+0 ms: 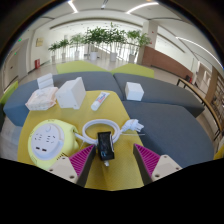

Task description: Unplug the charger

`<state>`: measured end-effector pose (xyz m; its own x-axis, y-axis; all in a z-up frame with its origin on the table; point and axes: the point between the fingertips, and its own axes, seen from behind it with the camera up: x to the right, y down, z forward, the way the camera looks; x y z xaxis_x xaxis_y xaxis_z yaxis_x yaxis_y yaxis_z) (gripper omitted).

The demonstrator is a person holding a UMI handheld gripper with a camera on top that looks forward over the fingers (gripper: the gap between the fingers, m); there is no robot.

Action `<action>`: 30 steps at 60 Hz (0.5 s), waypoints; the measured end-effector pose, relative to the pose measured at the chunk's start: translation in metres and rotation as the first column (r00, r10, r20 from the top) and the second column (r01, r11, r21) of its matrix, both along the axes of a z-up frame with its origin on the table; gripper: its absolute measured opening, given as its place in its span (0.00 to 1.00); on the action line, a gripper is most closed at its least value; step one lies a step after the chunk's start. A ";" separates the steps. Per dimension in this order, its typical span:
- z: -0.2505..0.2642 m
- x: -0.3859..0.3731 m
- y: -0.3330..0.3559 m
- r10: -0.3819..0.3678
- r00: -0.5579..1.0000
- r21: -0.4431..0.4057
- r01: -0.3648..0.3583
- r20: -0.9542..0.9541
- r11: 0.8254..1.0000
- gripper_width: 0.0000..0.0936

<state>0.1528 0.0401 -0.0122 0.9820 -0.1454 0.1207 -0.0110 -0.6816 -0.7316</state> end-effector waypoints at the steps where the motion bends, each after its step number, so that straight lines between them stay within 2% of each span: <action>1: 0.004 0.000 -0.003 -0.001 1.000 0.000 0.001 -0.015 1.000 0.86; 3: 0.005 -0.003 -0.006 -0.004 0.999 0.001 0.004 -0.052 1.000 0.91; 9: 0.018 -0.016 -0.028 0.015 0.990 -0.004 -0.015 -0.141 1.000 0.90; 30: 0.104 -0.065 -0.179 0.115 0.986 0.102 -0.104 -0.117 0.989 0.89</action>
<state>0.0876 -0.1393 0.0922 0.9991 -0.0412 -0.0104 -0.0335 -0.6107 -0.7911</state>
